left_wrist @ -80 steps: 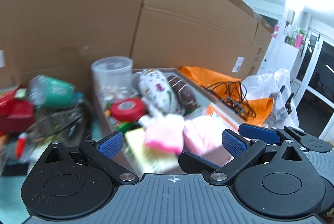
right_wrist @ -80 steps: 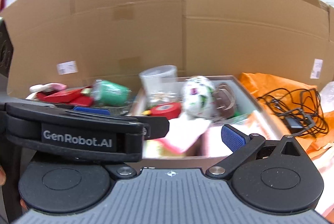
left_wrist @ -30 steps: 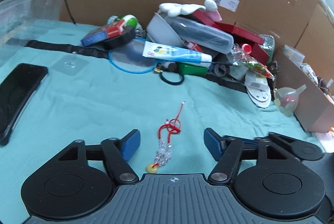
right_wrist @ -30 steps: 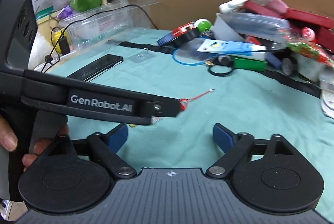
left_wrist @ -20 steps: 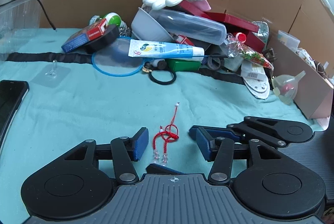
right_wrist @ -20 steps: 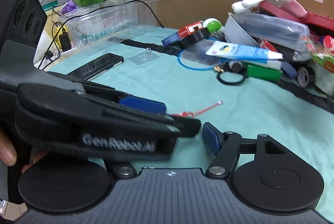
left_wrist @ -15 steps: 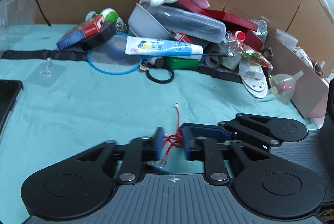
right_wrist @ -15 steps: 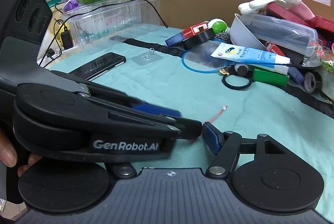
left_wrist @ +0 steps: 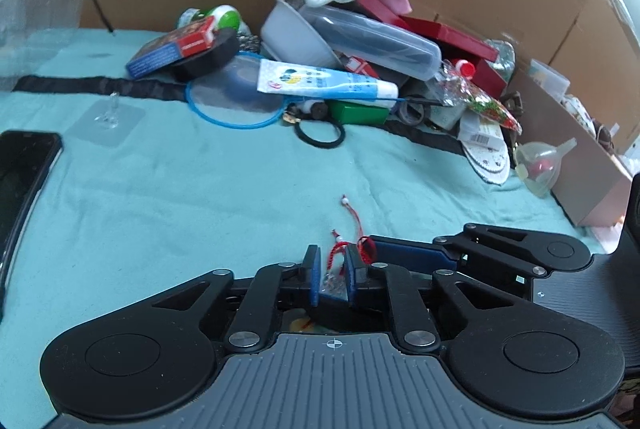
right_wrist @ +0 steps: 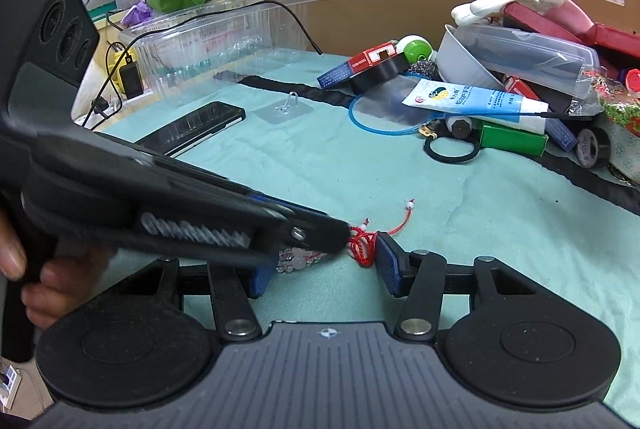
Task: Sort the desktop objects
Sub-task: 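Grasp the red-string charm with the right gripper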
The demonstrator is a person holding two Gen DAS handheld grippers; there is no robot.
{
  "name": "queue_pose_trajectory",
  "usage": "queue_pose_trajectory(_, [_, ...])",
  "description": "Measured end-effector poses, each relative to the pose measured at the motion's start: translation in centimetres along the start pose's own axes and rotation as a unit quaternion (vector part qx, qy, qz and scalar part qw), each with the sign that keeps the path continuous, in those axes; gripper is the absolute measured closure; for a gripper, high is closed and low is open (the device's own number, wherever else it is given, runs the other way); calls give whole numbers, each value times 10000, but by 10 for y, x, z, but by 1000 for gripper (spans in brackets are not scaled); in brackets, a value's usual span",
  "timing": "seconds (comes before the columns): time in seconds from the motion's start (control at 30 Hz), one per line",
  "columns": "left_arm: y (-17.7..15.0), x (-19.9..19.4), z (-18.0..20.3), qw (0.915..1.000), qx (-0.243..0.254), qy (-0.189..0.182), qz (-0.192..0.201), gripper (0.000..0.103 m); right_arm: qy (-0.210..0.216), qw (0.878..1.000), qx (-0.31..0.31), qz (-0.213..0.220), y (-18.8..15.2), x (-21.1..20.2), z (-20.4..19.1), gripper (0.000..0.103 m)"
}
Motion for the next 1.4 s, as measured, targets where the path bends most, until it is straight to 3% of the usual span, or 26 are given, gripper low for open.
queue_pose_trajectory(0.07, [0, -4, -5, 9998, -193, -25, 53, 69, -20, 10000, -2, 5, 1, 1, -1, 46])
queue_pose_trajectory(0.17, [1, -1, -5, 9994, -302, -166, 33, 57, 29, 10000, 12, 12, 2, 2, -3, 60])
queue_pose_trajectory(0.27, [1, 2, 1, 9994, -254, -215, 6, 55, -45, 10000, 71, 26, -1, -2, -2, 63])
queue_pose_trajectory(0.37, [1, 6, 1, 9992, -282, -288, 39, 53, -120, 9997, 215, -3, -3, -4, 7, 76])
queue_pose_trajectory(0.53, [6, 9, -9, 9960, -749, -473, 136, 47, -240, 9990, 376, -56, -3, -4, 13, 95])
queue_pose_trajectory(0.67, [7, 13, 1, 9978, -550, -364, 114, 49, -234, 9982, 542, -92, -5, -9, 17, 96])
queue_pose_trajectory(0.8, [6, 14, 2, 9964, -671, -512, 77, 48, -280, 9966, 777, -73, -11, -15, 24, 97])
queue_pose_trajectory(1.0, [-5, 5, 4, 9921, -397, -1190, -29, 41, -137, 9916, 1285, -10, -18, -24, 44, 98])
queue_pose_trajectory(1.13, [-8, 5, 0, 9935, -394, -1065, -7, 45, -24, 9908, 1355, 44, -20, -29, 51, 98])
queue_pose_trajectory(1.27, [-2, 9, 2, 9943, -452, -969, 29, 46, -196, 9915, 1279, 114, -19, -33, 52, 98])
queue_pose_trajectory(1.4, [14, 16, 0, 9974, -460, -438, 328, 37, -368, 9909, 1291, 103, -21, -34, 58, 98])
Point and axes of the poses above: each gripper's, at about its wrist camera, not at the fingertips, and x roughly the way its jaws point, z to its right, y to its top, the point moved 1 cm from there along x, roughly the way its jaws point, and after that the axes turned 9 degrees about -y, right-handed, at the moved point
